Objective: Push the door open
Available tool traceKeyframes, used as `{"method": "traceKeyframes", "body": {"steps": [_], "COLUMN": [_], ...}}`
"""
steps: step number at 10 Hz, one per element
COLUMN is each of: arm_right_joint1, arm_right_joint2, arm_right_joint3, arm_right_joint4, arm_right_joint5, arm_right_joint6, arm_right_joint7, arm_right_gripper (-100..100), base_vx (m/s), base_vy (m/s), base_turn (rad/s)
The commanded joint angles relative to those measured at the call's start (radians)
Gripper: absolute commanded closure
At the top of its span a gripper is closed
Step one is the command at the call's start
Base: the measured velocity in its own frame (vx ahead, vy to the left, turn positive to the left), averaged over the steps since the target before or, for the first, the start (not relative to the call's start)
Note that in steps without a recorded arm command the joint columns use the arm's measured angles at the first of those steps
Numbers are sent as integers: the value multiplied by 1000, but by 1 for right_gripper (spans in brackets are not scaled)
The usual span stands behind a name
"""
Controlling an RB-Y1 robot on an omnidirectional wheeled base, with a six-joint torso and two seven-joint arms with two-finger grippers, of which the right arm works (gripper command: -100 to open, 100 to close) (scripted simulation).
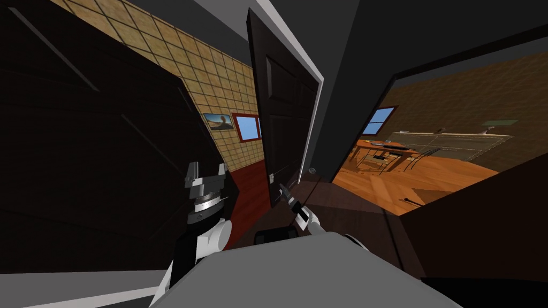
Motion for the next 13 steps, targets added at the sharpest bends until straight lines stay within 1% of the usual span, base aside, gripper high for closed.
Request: {"method": "traceKeyframes", "body": {"steps": [1, 4, 5, 6, 7, 9, 11, 13], "arm_right_joint1": [-13, -32, -32, -24, -26, -28, -30, -31], "arm_right_joint2": [6, 12, 12, 9, 8, 10, 17, 29], "arm_right_joint3": [4, 8, 8, 10, 7, 3, -1, -5], "arm_right_joint4": [34, 79, 79, 61, 65, 69, 72, 75], "arm_right_joint5": [8, 15, 15, 16, 13, 8, 2, -3], "arm_right_joint6": [-2, -8, -8, -1, 1, 4, 8, 12], "arm_right_joint7": [-6, -13, -13, -17, -11, -3, 5, 14], "arm_right_gripper": [-100, -100, -100, -100, -100, -100, -100, -100], "base_vx": [107, 72, 40, 15, 102, 197, 187, 190], "base_vy": [-66, -55, -41, -16, 44, 109, 111, 112], "base_turn": [45, 27, 12, 2, 31, 40, 33, 44]}}
